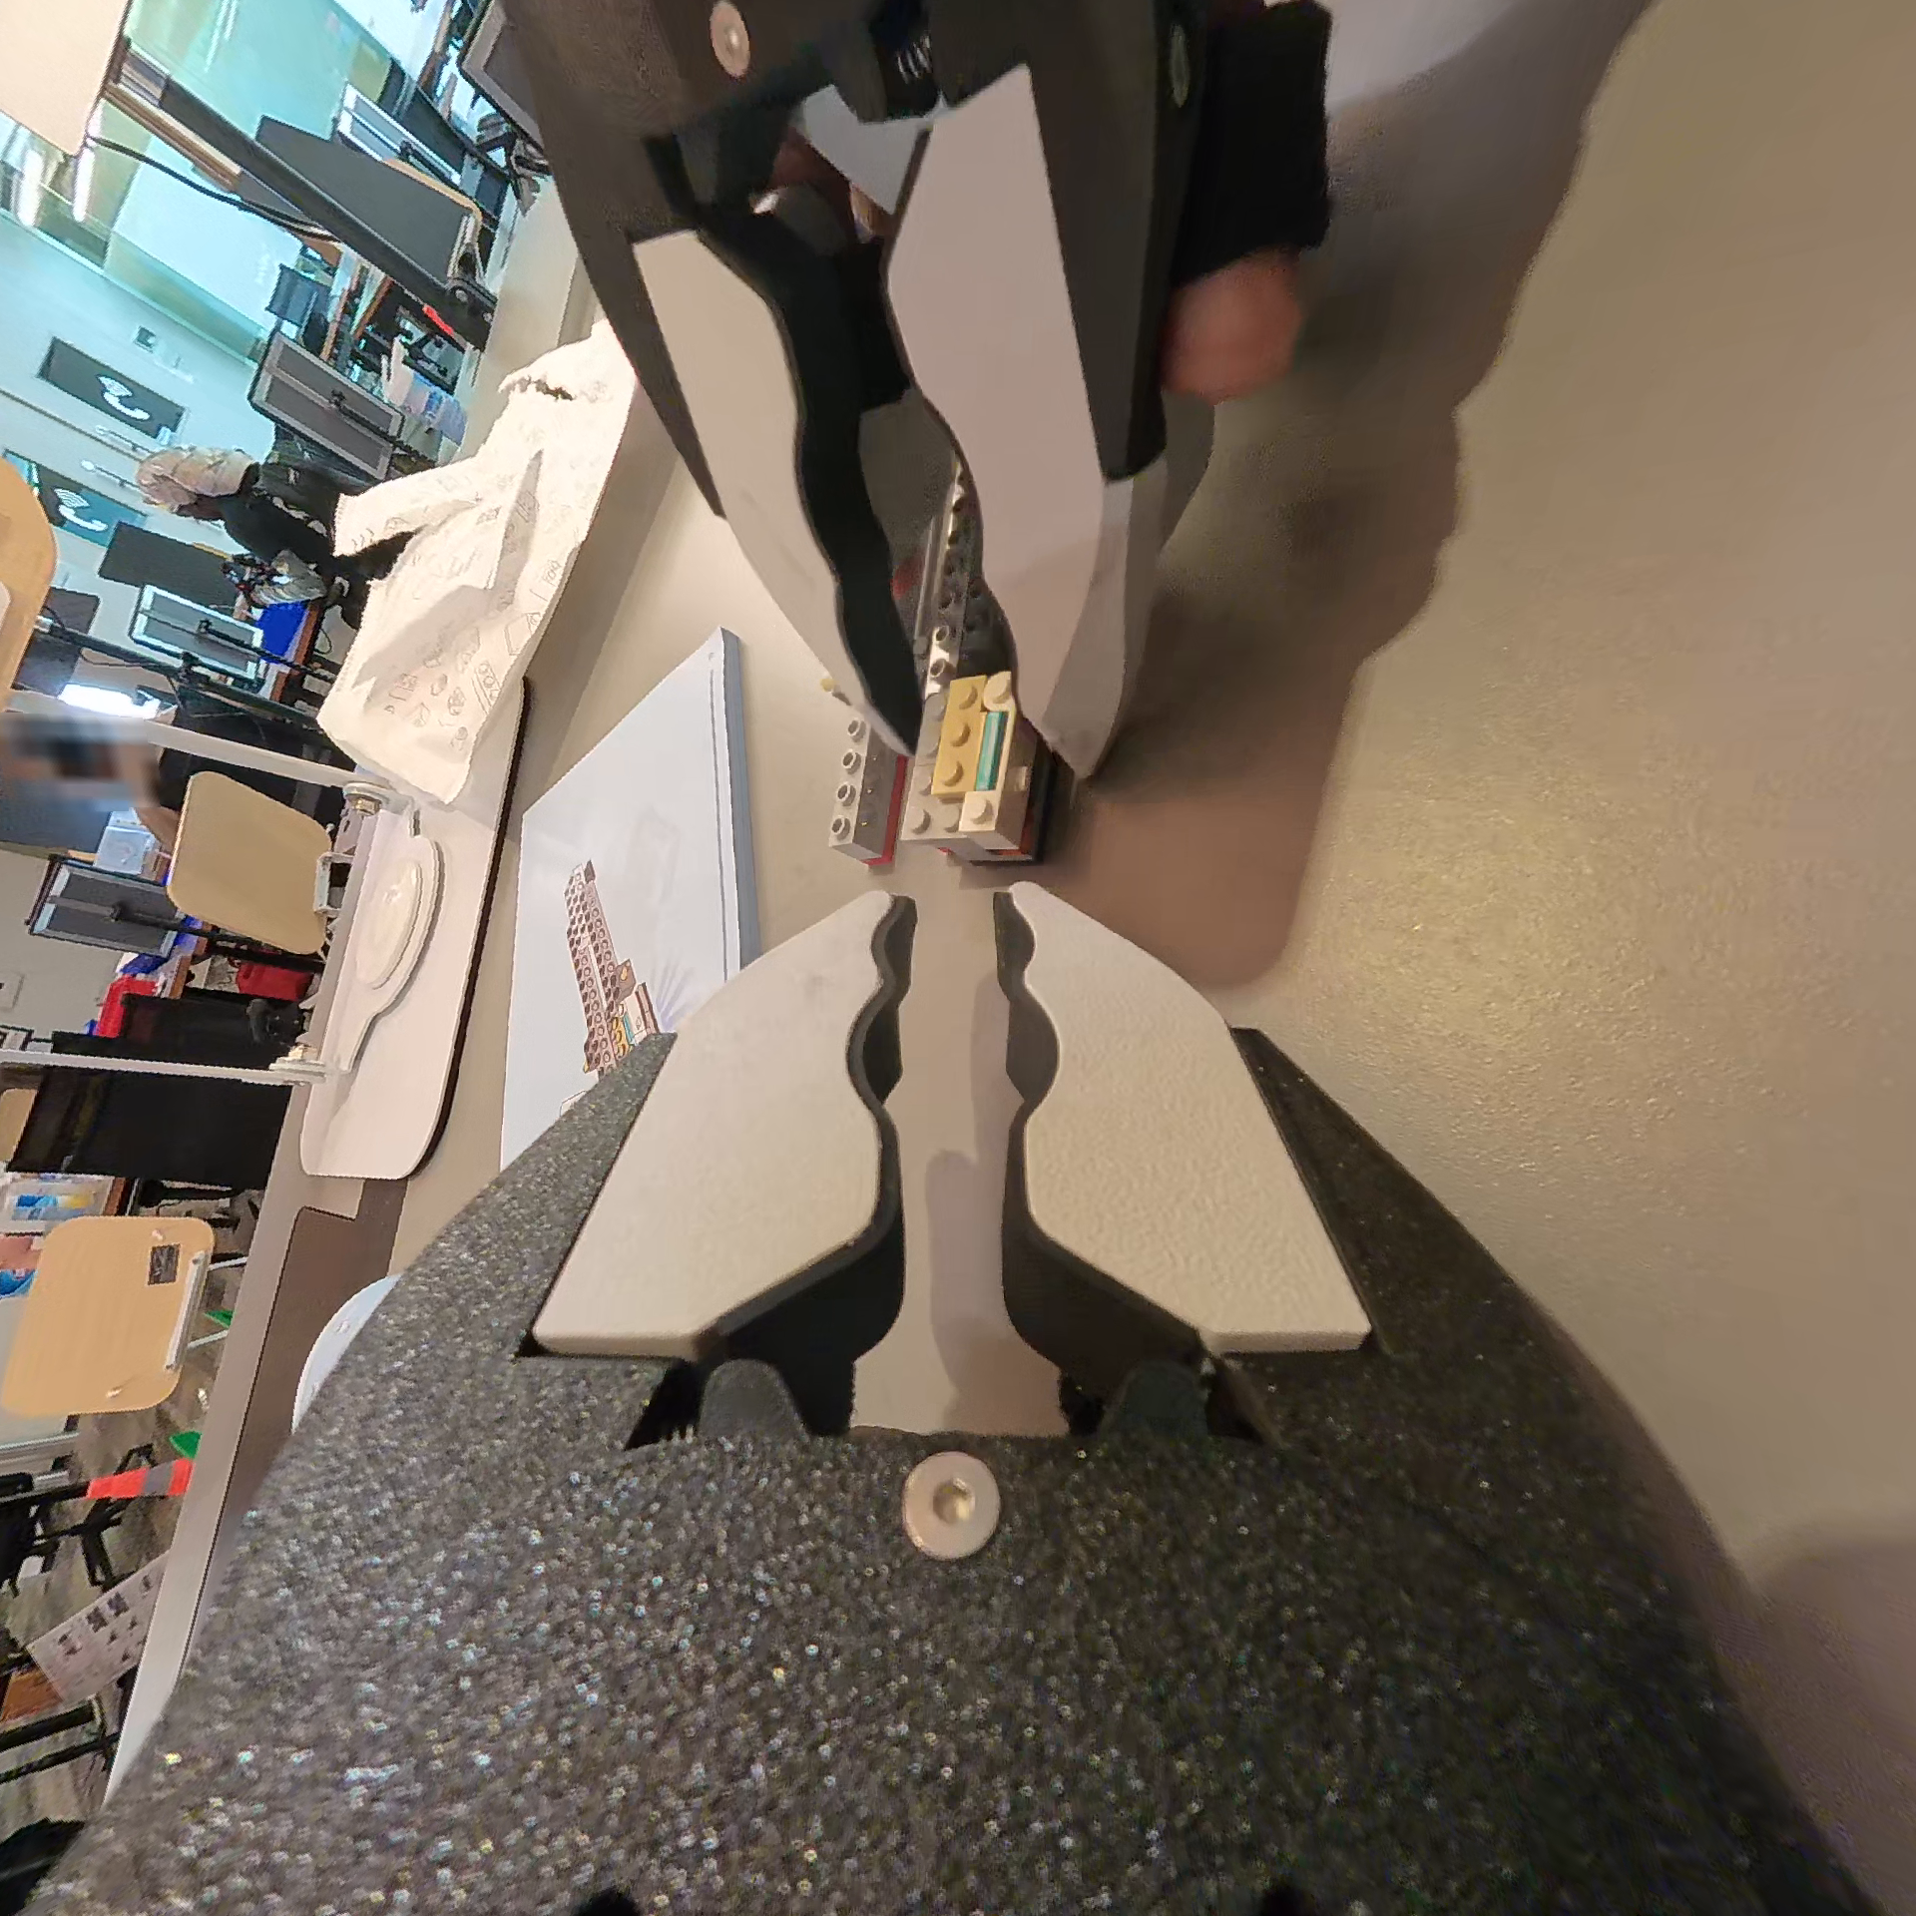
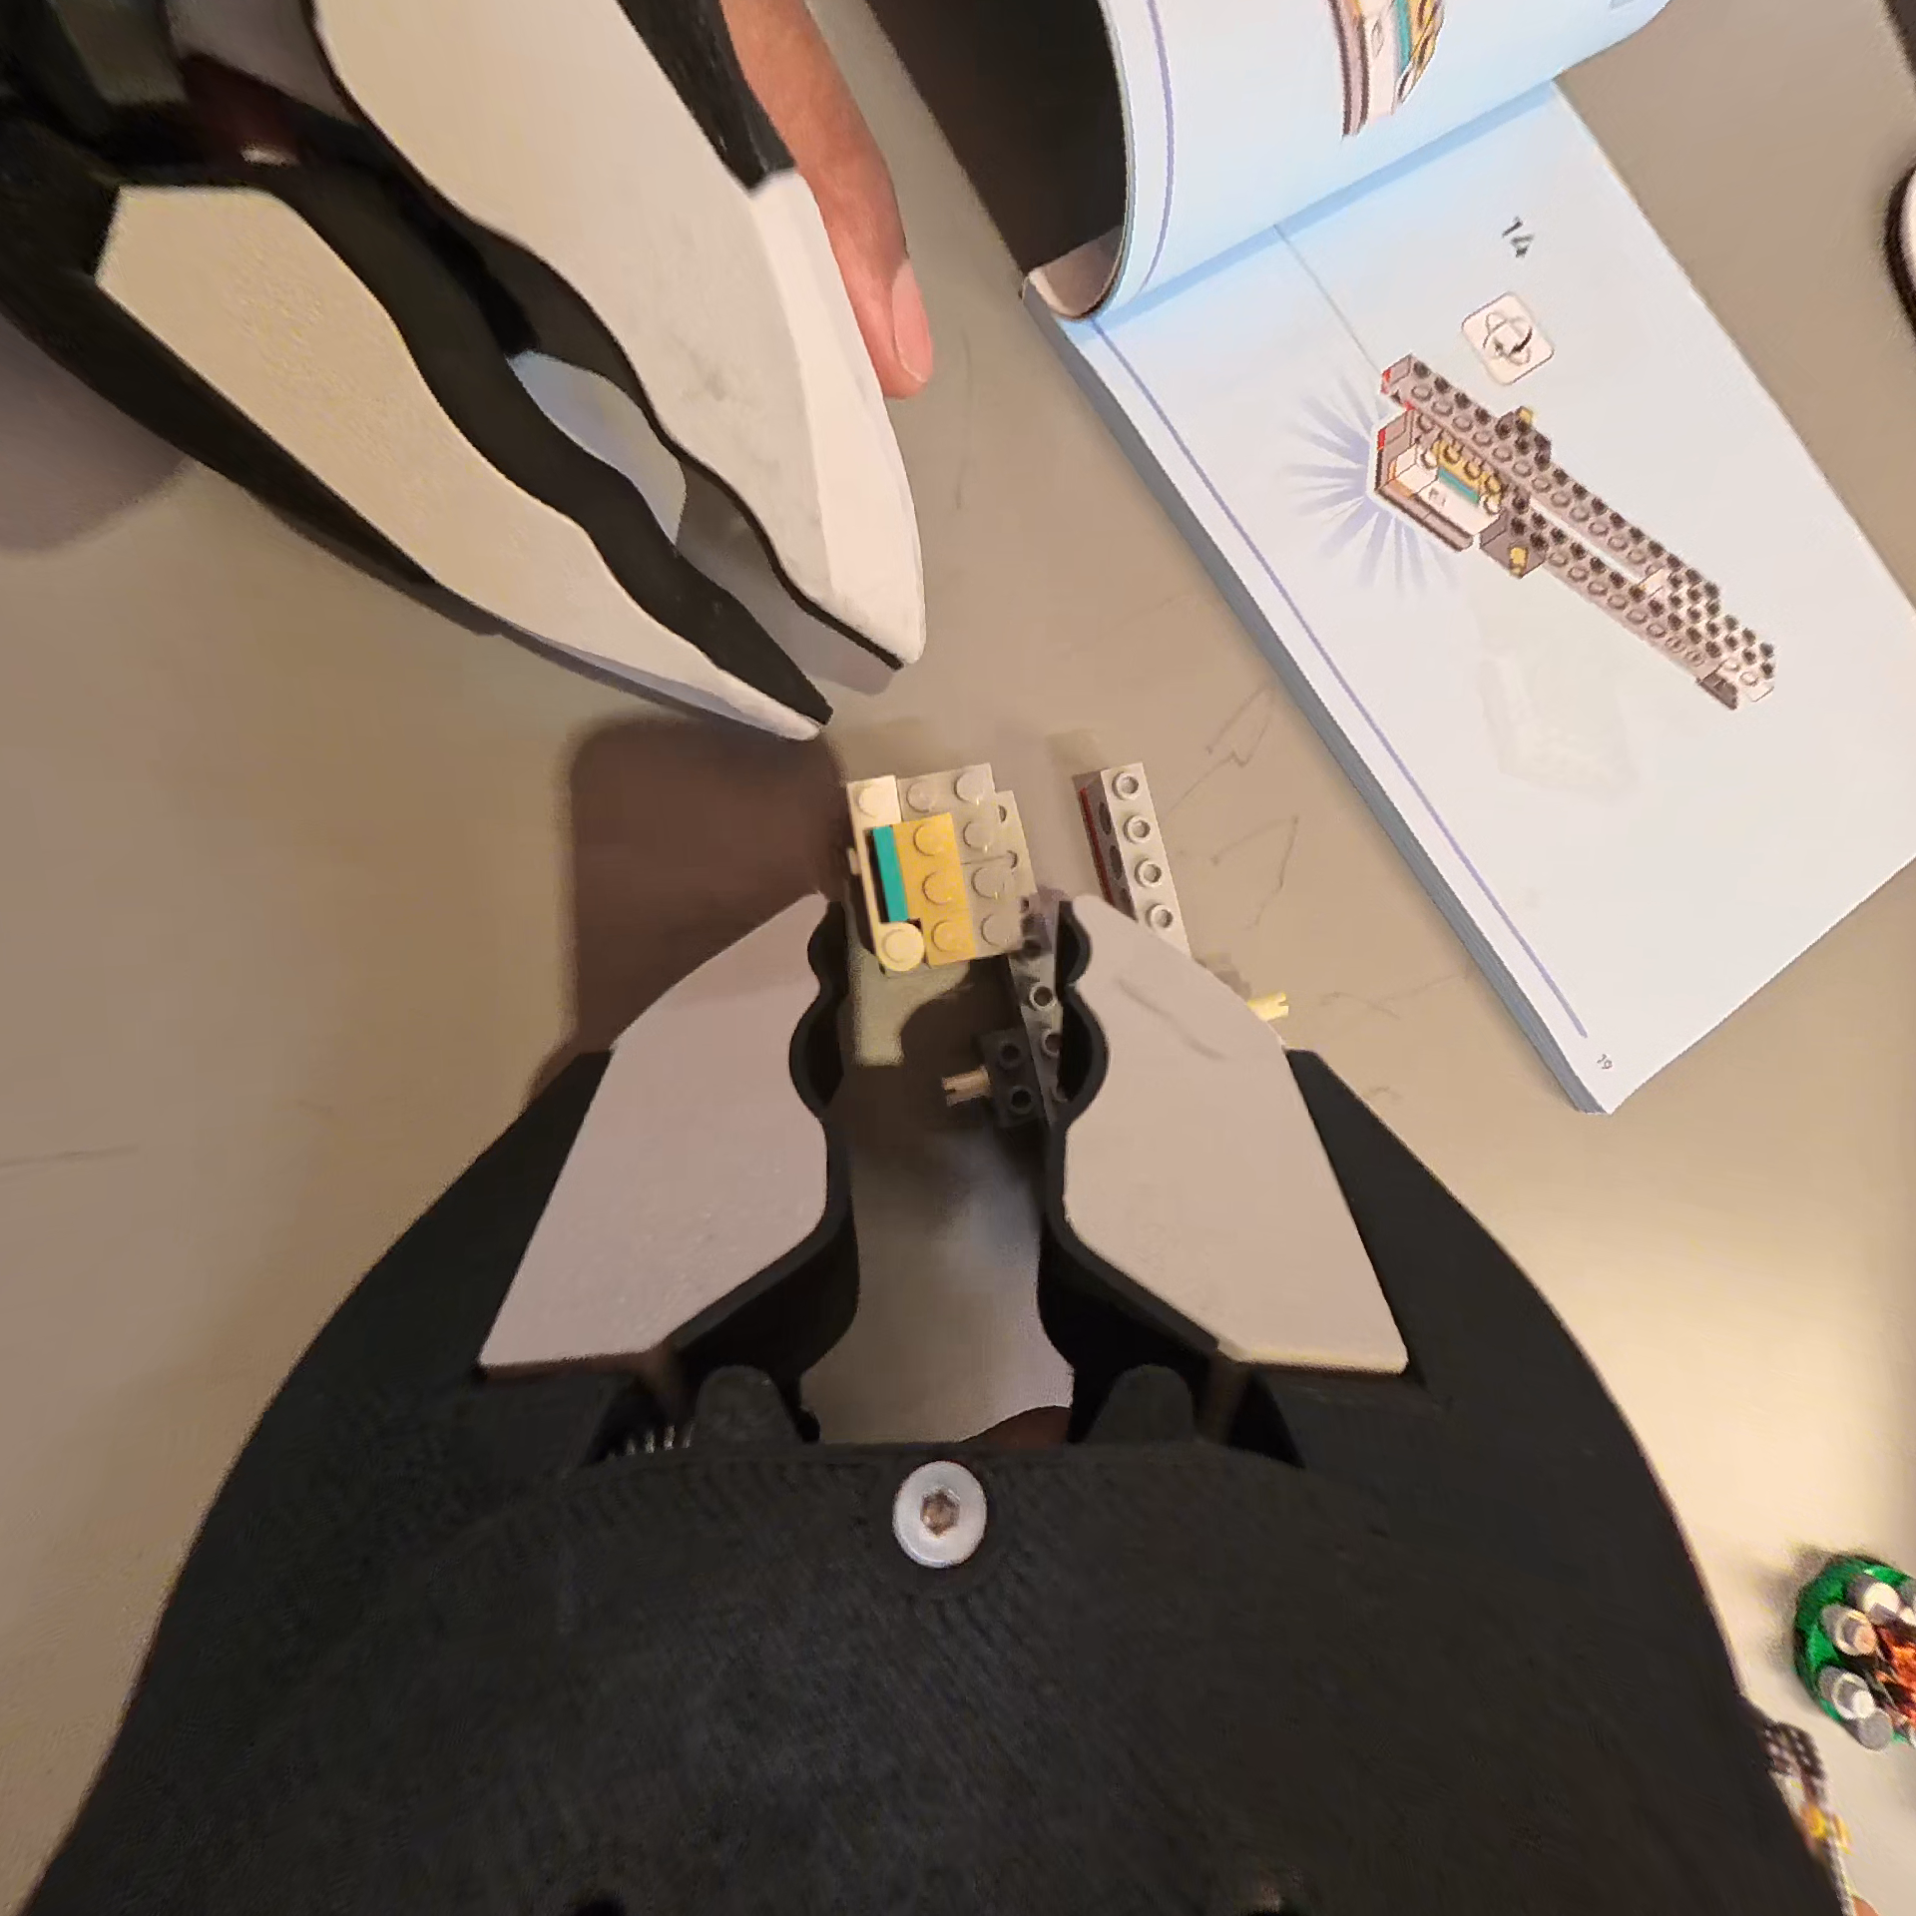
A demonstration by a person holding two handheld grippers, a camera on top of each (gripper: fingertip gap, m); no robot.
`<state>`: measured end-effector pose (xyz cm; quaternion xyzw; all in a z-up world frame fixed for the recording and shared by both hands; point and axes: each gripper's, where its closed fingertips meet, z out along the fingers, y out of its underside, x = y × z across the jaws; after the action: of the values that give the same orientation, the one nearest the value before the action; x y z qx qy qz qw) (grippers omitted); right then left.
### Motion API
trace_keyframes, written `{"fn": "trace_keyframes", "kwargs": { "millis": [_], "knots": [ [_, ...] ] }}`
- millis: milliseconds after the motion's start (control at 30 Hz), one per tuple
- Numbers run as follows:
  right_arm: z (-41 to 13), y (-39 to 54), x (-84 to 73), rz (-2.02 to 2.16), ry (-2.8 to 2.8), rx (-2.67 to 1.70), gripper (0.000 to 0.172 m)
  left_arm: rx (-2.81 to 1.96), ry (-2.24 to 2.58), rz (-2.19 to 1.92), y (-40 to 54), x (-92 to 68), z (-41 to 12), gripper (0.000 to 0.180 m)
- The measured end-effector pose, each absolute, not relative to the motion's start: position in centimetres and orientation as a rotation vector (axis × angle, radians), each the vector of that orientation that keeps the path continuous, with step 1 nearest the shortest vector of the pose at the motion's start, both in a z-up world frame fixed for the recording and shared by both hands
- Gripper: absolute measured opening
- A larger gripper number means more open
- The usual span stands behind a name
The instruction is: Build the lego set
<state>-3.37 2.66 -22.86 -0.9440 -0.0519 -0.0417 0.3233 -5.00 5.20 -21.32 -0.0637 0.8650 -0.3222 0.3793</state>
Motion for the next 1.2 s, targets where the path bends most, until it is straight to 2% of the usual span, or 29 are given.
{"fn": "trace_keyframes", "kwargs": {
  "millis": [67,133,333,600,800,967,1200],
  "knots": [
    [-22.9,2.6,-3.4,-0.107,-0.142,-2.478,0.029,-0.163,2.21,-0.824,5.2,-5.0,-21.3,0.015],
    [-22.8,2.6,-3.2,-0.128,-0.132,-2.475,0.027,-0.165,2.21,-0.824,5.2,-5.0,-21.3,0.015],
    [-21.4,3.1,-3.0,-0.127,-0.117,-2.376,0.027,-0.236,2.178,-0.898,5.5,-4.7,-20.3,0.017],
    [-20.8,3.1,-3.1,-0.139,-0.134,-2.308,0.027,-0.566,2.131,-1.278,6.8,-4.3,-17.0,0.023],
    [-22.4,2.2,-2.7,-0.197,-0.154,-2.446,0.028,-0.554,2.175,-1.241,6.5,-4.4,-17.6,0.023],
    [-22.8,2.2,-2.9,-0.15,-0.184,-2.501,0.043,-0.545,2.185,-1.219,6.4,-4.4,-17.9,0.023],
    [-23.0,3.2,-2.9,-0.073,-0.219,-2.547,0.043,-0.529,2.194,-1.204,6.2,-4.5,-18.0,0.022]
  ]
}}
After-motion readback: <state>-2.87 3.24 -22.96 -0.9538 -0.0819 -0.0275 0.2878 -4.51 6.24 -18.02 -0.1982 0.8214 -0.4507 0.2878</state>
